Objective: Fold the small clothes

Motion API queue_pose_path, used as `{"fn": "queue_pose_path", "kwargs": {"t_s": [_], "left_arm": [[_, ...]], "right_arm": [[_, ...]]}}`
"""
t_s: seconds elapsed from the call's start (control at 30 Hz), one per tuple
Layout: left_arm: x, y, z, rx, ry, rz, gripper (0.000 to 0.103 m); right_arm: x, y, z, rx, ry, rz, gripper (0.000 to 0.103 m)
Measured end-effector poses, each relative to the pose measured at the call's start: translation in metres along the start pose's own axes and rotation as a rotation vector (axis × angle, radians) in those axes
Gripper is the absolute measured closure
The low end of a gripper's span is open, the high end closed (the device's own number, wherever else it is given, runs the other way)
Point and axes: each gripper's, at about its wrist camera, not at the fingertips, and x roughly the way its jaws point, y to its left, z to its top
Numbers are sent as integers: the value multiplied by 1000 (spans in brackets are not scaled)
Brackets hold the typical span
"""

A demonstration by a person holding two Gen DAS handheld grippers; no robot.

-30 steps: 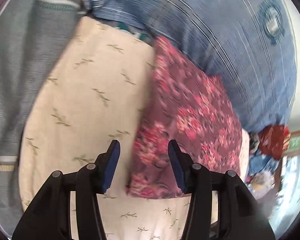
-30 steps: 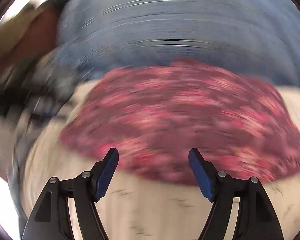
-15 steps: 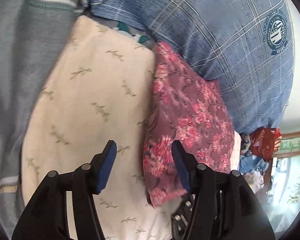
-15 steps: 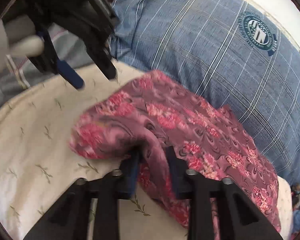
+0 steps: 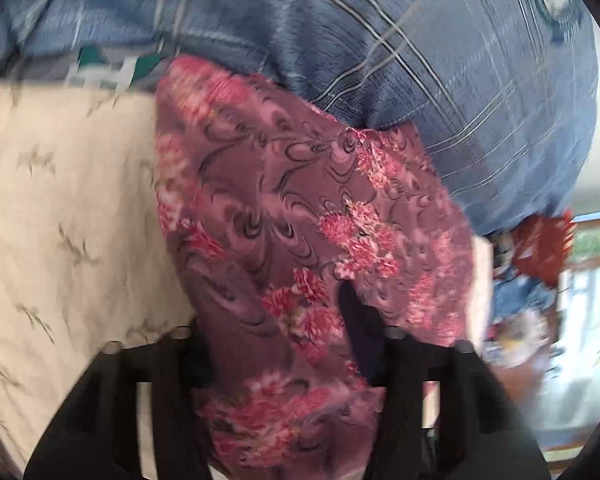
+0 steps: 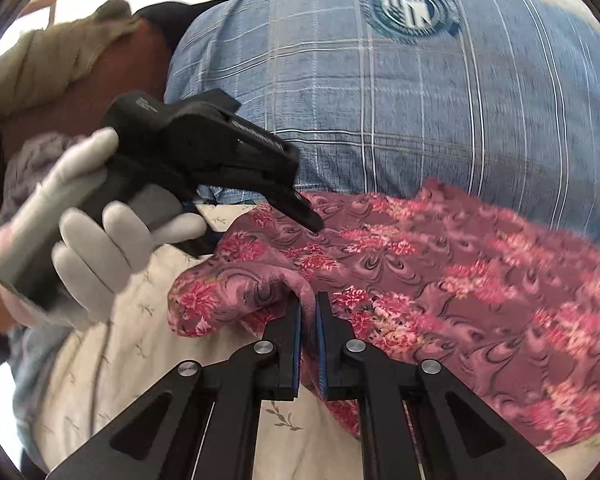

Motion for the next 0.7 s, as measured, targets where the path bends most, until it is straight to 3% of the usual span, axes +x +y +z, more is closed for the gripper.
{"fn": "queue_pose_path", "kwargs": {"t_s": [0.13,0.23,0.3,0.4,0.5,0.63,0.67,0.7], "left_arm": [[-7,0,6,2,30,46,63],[-26,10,9,-24,2,65,60],[-37,21,9,-55,-6,50,58],[-47,31,6,-61,-7,56,58],[-53,34,2,-27,-2,74,55],[-57,45,-1,-39,1,41,53],[-58,49,-2,-46,3,22,53],[-58,51,-2,-48,5,12,53]], "right_arm": [[6,-10,-1,39,60,44,86],[3,1,-6,6,92,94,63],[1,21,-11,-79,86,91,45],[7,59,-24,-297,104,7,36],[23,89,-35,-503,136,-119,36],[55,108,-35,-639,144,-236,40],[62,109,-32,-652,135,-242,52],[67,108,-28,-651,132,-239,78]]}}
